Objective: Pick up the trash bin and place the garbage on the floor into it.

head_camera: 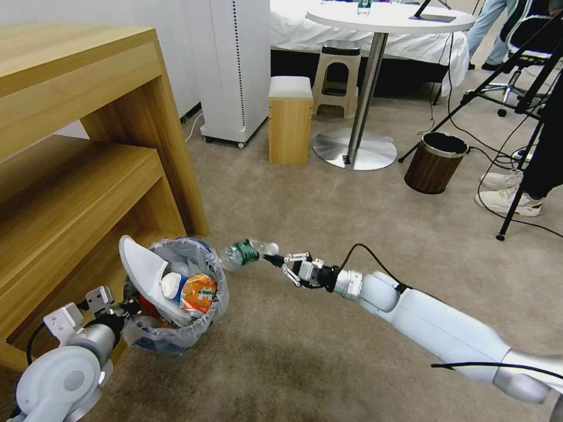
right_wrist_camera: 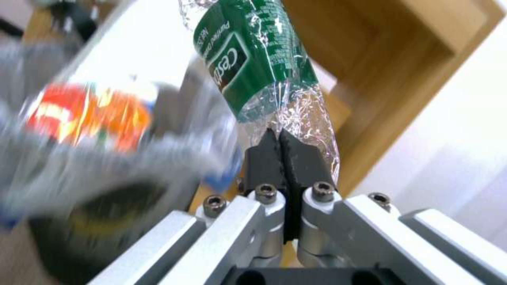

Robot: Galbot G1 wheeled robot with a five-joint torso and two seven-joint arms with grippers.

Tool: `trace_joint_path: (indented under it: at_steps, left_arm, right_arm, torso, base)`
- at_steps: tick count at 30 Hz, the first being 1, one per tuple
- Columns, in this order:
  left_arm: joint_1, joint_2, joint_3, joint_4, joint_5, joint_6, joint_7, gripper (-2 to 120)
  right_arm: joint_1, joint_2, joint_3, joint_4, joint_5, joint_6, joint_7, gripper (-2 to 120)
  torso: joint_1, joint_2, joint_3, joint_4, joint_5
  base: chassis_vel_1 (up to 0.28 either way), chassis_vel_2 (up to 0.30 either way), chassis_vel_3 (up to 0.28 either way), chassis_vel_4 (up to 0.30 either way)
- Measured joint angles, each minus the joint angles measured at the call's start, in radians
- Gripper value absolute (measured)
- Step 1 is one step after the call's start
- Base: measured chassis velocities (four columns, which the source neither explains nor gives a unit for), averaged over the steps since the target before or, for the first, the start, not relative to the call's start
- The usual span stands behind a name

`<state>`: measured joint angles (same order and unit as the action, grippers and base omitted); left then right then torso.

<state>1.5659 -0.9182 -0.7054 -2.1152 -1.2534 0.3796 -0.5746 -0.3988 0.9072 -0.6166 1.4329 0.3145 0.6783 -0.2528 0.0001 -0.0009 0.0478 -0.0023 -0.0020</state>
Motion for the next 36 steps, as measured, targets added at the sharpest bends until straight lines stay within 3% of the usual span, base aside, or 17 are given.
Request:
trace_joint_path:
  at_steps: [7, 19, 28, 36]
  left_arm:
    - [0.005, -0.004, 0.0, -0.035, -0.005, 0.001, -0.011, 0]
    - [0.028, -0.016, -0.01, -0.104, -0.015, 0.004, -0.027, 0]
    - [0.028, -0.016, -0.019, -0.11, -0.02, 0.005, -0.028, 0]
    - [0.031, -0.007, -0.024, -0.124, -0.032, 0.004, -0.031, 0]
  right_arm:
    - [0.144, 0.041, -0.104, 0.025, 0.111, -0.021, 0.007, 0]
    - [0.183, 0.184, -0.213, -0.031, 0.136, -0.019, 0.014, 0]
    - [0.183, 0.22, -0.261, -0.023, 0.155, -0.024, 0.002, 0]
    - [0.15, 0.199, -0.254, -0.055, 0.133, -0.011, -0.009, 0]
  torso:
    - [0.0, 0.0, 0.0, 0.0002, -0.0002]
    - [0.0, 0.0, 0.0, 0.0003, 0.0]
    - [0.0, 0.0, 0.0, 0.0003, -0.0001]
    - [0.0, 0.0, 0.0, 0.0, 0.0001]
  base:
    - [0.0, 0.0, 0.0, 0.0]
    - [0.0, 0.0, 0.0, 0.0]
    - [0.0, 0.0, 0.0, 0.0]
    - [0.0, 0.0, 0.0, 0.0]
